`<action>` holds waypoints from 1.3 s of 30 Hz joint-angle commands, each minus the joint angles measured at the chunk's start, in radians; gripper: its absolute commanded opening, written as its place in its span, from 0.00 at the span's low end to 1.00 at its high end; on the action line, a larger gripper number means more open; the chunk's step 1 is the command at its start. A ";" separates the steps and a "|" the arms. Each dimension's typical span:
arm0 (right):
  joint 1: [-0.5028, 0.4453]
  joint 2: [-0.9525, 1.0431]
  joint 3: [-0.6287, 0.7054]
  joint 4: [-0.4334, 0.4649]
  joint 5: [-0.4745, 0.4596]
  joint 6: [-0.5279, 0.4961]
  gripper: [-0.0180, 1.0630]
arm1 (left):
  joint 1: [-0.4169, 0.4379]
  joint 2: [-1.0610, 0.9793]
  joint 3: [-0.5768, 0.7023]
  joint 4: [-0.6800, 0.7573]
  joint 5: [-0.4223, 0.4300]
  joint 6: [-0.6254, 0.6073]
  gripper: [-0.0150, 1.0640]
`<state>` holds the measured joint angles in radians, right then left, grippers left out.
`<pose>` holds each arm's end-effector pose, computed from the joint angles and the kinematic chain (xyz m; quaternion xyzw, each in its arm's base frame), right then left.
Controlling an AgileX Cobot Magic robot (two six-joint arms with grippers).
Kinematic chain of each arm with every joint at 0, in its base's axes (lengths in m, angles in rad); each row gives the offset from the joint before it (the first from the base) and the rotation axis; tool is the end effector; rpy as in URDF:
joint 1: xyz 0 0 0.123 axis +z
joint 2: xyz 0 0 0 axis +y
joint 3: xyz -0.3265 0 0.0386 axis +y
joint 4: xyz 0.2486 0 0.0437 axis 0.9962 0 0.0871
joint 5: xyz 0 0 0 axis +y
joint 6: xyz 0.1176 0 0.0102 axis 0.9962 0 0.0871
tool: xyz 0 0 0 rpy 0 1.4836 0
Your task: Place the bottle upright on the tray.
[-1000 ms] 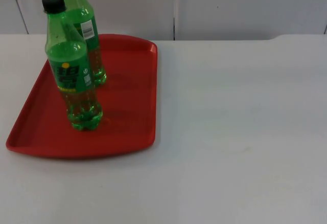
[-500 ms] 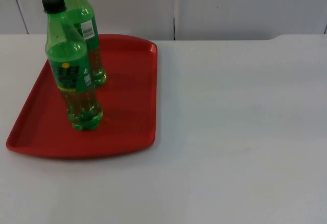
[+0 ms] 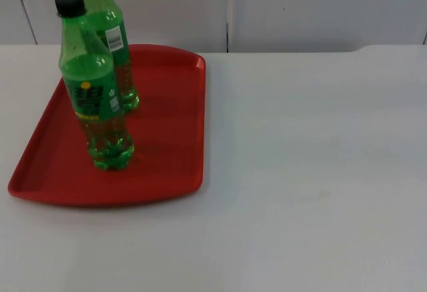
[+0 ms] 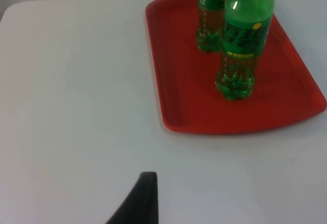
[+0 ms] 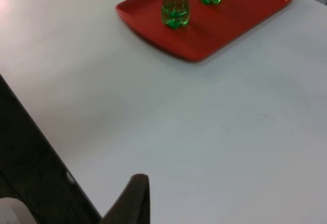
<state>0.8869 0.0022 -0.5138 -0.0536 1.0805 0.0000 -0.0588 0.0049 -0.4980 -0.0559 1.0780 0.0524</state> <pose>-0.0124 -0.0241 0.2675 -0.3656 0.7730 0.1980 0.4792 -0.0247 -0.0044 0.2631 0.0490 0.8577 -0.0296 0.5109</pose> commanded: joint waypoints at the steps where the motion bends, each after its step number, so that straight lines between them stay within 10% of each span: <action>1: 0.005 -0.002 0.001 0.003 -0.001 -0.005 0.99 | 0.000 -0.005 0.003 -0.003 -0.002 -0.006 0.99; 26: 0.001 -0.002 -0.001 0.003 -0.003 0.000 0.99 | 0.000 -0.005 0.003 -0.003 -0.002 -0.006 0.99; 39: -0.198 -0.002 -0.001 0.003 -0.003 0.000 0.99 | 0.000 -0.005 0.003 -0.003 -0.002 -0.006 0.99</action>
<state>0.7352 0.0022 -0.5138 -0.0536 1.0805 0.0000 -0.0588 0.0049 -0.4980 -0.0559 1.0780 0.0524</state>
